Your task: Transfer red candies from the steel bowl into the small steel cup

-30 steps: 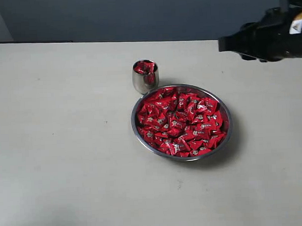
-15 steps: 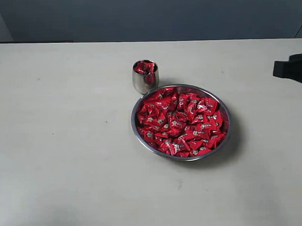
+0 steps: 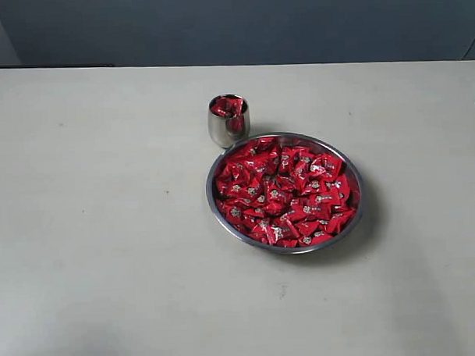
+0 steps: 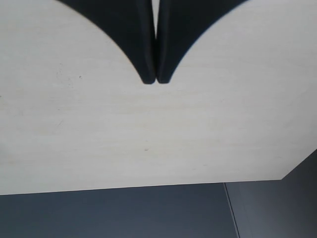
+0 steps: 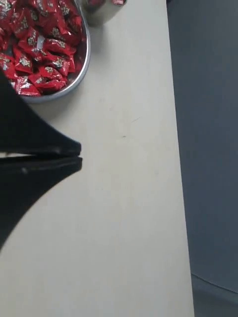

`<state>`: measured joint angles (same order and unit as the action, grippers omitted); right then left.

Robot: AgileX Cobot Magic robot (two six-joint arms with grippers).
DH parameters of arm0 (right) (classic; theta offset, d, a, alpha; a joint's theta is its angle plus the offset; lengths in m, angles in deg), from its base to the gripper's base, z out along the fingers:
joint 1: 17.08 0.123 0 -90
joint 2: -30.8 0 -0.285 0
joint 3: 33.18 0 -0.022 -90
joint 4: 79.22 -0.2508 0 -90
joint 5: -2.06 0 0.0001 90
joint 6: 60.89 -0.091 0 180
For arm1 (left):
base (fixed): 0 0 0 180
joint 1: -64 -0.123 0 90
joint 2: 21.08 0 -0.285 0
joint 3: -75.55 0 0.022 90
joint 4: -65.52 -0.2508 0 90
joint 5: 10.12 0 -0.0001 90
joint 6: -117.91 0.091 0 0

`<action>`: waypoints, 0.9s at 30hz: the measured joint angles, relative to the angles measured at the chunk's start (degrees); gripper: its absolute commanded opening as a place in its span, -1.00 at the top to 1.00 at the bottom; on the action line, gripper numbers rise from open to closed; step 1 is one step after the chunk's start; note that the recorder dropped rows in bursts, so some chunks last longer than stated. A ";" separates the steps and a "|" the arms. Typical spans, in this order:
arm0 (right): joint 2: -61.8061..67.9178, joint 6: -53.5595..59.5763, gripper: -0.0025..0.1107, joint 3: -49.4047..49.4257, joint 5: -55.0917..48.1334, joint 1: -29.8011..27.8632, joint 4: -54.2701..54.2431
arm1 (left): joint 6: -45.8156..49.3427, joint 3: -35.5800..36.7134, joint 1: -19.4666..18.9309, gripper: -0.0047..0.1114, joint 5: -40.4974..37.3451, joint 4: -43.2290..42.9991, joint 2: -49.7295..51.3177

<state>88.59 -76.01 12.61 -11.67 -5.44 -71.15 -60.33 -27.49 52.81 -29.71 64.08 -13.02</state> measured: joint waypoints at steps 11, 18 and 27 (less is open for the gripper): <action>-5.87 -0.13 0.97 0.00 -11.05 0.00 -1.51 | 0.00 0.00 0.00 0.91 0.00 0.00 0.00; -6.52 -0.13 0.97 0.00 -12.65 0.00 -1.61 | 0.00 0.00 0.00 0.91 0.00 0.00 0.00; -9.33 -0.13 0.97 0.00 -12.75 -0.14 1.47 | 0.00 0.00 0.00 0.91 0.00 0.00 0.00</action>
<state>79.26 -76.14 12.61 -24.42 -5.59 -69.68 -60.33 -27.49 52.81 -29.71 64.08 -13.02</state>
